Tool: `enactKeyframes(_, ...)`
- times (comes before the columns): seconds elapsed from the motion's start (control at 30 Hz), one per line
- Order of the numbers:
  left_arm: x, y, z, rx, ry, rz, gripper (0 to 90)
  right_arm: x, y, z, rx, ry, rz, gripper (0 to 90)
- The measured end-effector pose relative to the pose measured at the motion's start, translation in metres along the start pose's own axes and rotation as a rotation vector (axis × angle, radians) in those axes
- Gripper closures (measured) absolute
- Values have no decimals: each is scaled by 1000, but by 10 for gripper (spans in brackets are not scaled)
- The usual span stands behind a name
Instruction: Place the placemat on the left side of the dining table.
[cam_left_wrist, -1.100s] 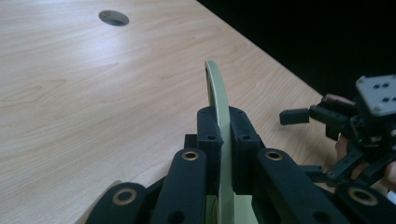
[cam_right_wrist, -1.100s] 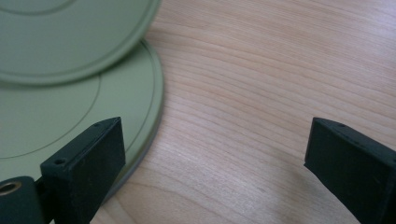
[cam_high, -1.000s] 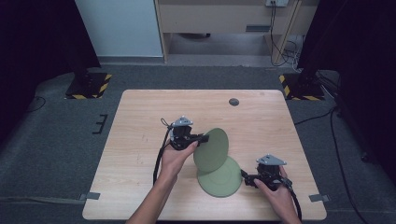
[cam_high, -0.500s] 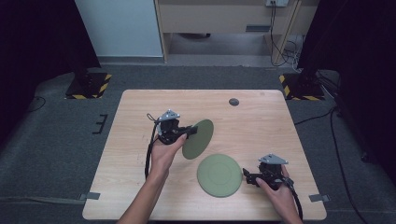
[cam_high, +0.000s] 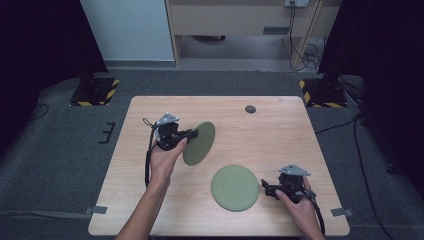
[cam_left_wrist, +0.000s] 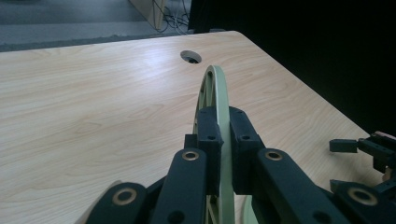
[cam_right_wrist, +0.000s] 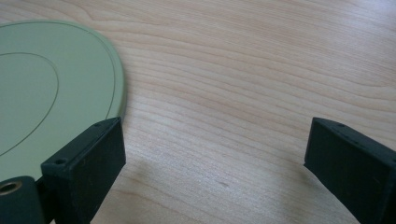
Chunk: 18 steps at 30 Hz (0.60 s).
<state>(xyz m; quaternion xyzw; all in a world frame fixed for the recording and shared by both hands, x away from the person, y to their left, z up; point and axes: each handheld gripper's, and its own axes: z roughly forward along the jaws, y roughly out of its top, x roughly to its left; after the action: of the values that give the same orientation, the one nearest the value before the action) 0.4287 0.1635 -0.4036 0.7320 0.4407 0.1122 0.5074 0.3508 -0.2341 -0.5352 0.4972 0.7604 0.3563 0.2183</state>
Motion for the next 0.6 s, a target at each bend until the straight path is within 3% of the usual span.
enactKeyframes(0.2,7,3,-10,-10,47,11,850,-3,1,0,-2,-19,22,53)
enactKeyframes(0.6,25,10,-23,-24,91,-3,850,-8,0,1,7,-44,39,53)
